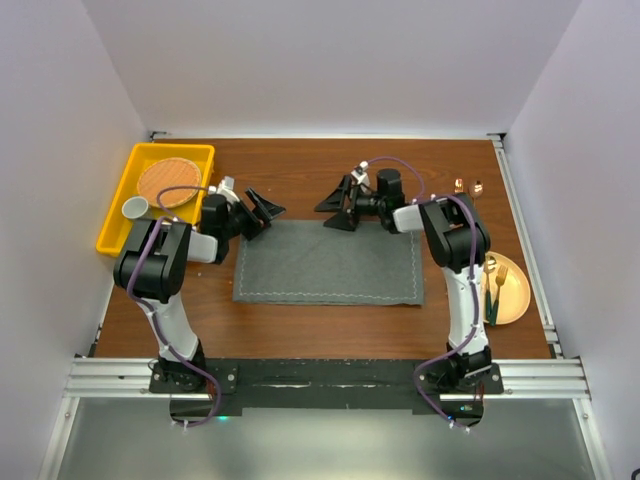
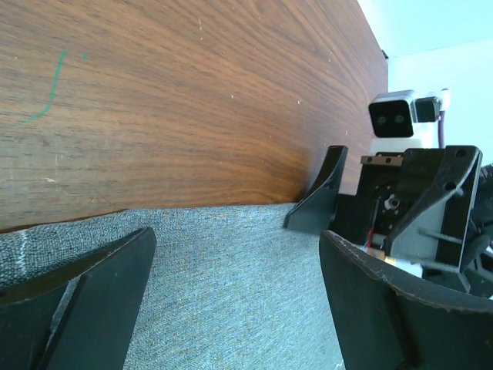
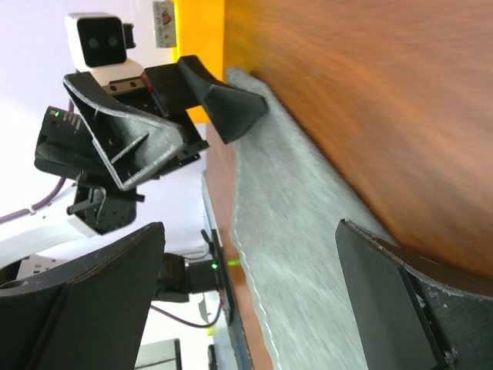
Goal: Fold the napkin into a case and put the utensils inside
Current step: Smooth out the rectangle-folded napkin at the center of the board.
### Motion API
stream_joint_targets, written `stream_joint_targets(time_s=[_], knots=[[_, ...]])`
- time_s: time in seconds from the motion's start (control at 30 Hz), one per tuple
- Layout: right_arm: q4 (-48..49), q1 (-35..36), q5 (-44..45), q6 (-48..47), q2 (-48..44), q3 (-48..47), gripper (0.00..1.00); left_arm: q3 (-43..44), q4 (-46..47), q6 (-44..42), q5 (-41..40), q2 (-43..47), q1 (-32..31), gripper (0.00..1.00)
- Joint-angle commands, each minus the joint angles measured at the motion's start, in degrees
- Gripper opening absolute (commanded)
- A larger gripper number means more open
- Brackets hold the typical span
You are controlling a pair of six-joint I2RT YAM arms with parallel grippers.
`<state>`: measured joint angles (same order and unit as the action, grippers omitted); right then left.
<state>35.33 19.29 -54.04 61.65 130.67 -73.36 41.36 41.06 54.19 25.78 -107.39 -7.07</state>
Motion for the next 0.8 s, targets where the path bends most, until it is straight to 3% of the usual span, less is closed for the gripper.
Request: stream_joint_targets(time_s=[0.0,0.17,0.4,0.77], knots=[[-12.4,-5.6,-0.8,-12.1,-2.3,1.7,0.98,0.0,-8.7,-4.5,-4.6,-2.3,1.7,0.95],[-23.5,-10.0,-3.4,-20.9,-5.3,1.8,0.98,0.7,-9.2,-4.5,-4.8,-2.7,1.9,0.95],[-50.8,-18.5,-4.5,-45.3,-6.6,-1.5,0.98,0.6,-9.6,-4.8,-4.8,-2.6,1.9,0.95],[-68.3,-26.0,-2.8,-63.7,-0.6,-10.1,0.98,0.6,-10.3,-6.0,-4.4,-2.3,1.9,0.95]])
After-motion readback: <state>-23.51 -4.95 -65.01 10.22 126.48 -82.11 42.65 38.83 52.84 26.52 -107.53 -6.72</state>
